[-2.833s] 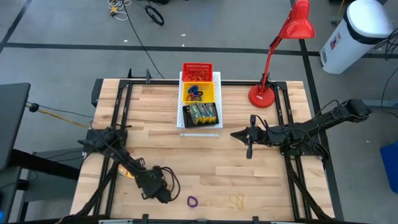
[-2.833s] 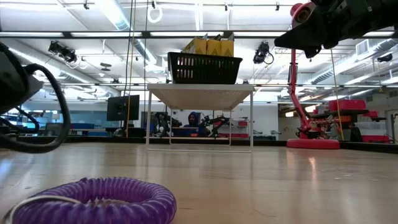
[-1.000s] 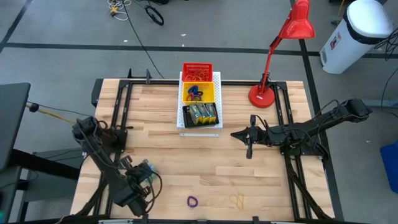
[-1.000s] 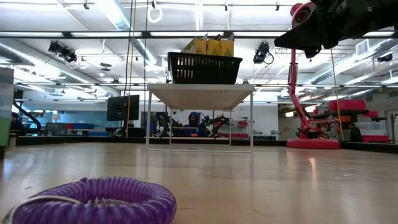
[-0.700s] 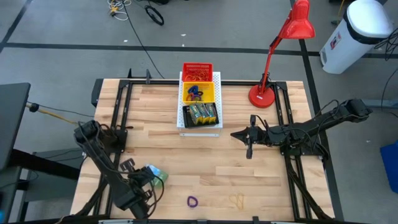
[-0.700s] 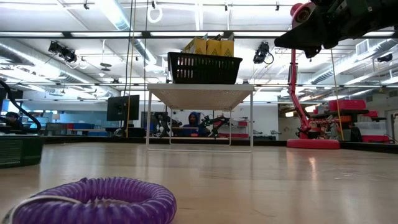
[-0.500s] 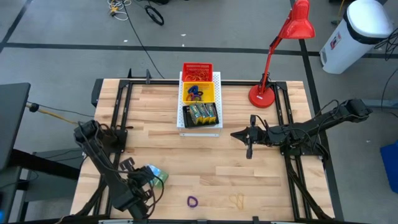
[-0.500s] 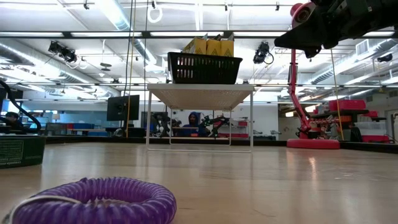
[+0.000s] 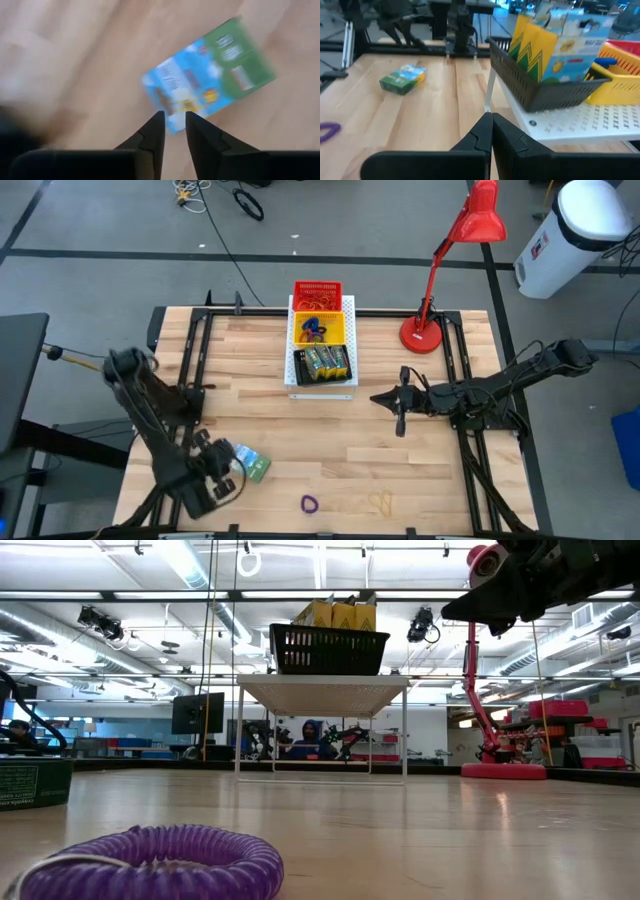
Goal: Pick & Place Office Desk Supplies
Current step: Put the yellow crayon box into the black bin on the shelf
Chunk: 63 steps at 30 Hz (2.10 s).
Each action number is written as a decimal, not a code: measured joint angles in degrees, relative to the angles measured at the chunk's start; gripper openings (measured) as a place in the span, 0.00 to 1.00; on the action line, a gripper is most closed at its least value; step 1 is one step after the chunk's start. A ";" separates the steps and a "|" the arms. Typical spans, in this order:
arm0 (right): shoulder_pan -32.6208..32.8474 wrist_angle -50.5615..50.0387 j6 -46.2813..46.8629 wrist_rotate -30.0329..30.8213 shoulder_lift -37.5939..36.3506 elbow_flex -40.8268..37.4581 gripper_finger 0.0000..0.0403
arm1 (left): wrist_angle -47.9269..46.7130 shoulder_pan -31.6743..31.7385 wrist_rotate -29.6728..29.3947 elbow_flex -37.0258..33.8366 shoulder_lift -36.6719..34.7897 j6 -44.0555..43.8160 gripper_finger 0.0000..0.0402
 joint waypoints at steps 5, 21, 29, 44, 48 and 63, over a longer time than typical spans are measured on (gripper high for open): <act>-0.02 -0.14 -0.29 -0.05 0.30 0.00 0.03 | 22.03 -1.63 -4.18 -17.64 -13.03 -9.59 0.24; -0.02 0.06 -0.25 -0.03 0.27 0.00 0.03 | 39.15 -1.22 -2.67 -33.65 -19.74 -11.05 0.70; -0.02 0.06 -0.25 -0.03 0.27 0.00 0.03 | 51.85 -1.15 -4.02 -37.23 -17.55 -7.32 0.62; -0.02 0.12 -0.25 -0.01 0.27 0.02 0.03 | 58.81 -1.17 -6.08 -38.36 -16.46 -1.72 0.24; -0.02 0.12 -0.25 -0.01 0.27 0.02 0.03 | 59.74 -1.15 -7.18 -38.36 -16.46 0.55 0.12; -0.02 0.82 -0.27 -0.01 0.25 0.07 0.03 | 58.31 6.24 -14.85 -29.27 -19.68 17.26 0.02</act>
